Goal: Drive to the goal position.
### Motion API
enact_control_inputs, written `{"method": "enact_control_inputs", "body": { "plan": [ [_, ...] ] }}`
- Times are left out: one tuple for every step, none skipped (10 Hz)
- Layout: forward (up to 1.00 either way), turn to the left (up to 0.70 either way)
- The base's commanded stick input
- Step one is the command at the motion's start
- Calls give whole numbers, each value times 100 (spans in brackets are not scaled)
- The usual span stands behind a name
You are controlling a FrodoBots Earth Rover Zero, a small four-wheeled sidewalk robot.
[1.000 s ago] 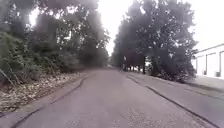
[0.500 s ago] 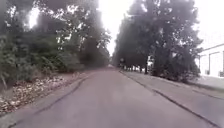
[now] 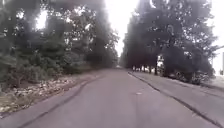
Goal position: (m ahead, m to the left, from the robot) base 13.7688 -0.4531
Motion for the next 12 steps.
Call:
{"method": "enact_control_inputs", "body": {
  "plan": [
    [85, 0],
    [85, 0],
    [85, 0],
    [85, 0],
    [85, 0],
    [85, 0],
    [85, 0],
    [85, 0],
    [85, 0],
    [85, 0],
    [85, 0],
    [85, 0]
  ]
}}
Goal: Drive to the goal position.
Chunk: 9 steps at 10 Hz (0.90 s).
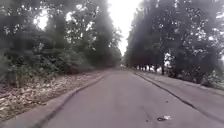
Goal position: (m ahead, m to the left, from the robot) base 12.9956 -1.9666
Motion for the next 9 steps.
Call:
{"method": "enact_control_inputs", "body": {
  "plan": [
    [85, 0],
    [85, 0],
    [85, 0],
    [85, 0],
    [85, 0],
    [85, 0],
    [85, -8],
    [85, -26],
    [85, -34]
  ]
}}
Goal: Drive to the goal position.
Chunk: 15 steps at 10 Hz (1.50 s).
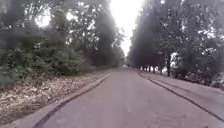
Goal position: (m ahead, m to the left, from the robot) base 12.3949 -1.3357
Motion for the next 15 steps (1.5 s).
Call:
{"method": "enact_control_inputs", "body": {
  "plan": [
    [85, -34],
    [85, -32],
    [85, -31],
    [85, 0],
    [85, 0],
    [85, 0],
    [85, 0],
    [85, 0],
    [85, 0],
    [85, 0],
    [85, -23],
    [85, -22],
    [85, 0],
    [85, 0],
    [85, 0]
  ]
}}
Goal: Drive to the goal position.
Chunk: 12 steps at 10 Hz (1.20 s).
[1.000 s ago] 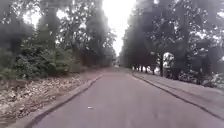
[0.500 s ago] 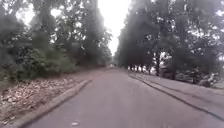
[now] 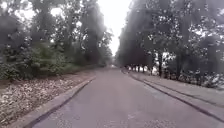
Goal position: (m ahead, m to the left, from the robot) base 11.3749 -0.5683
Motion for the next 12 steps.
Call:
{"method": "enact_control_inputs", "body": {
  "plan": [
    [85, 0],
    [85, 0],
    [85, 0],
    [85, 0],
    [85, 0],
    [85, 0],
    [85, 0],
    [85, 0],
    [85, 0],
    [85, 0],
    [85, 0],
    [85, 0]
  ]
}}
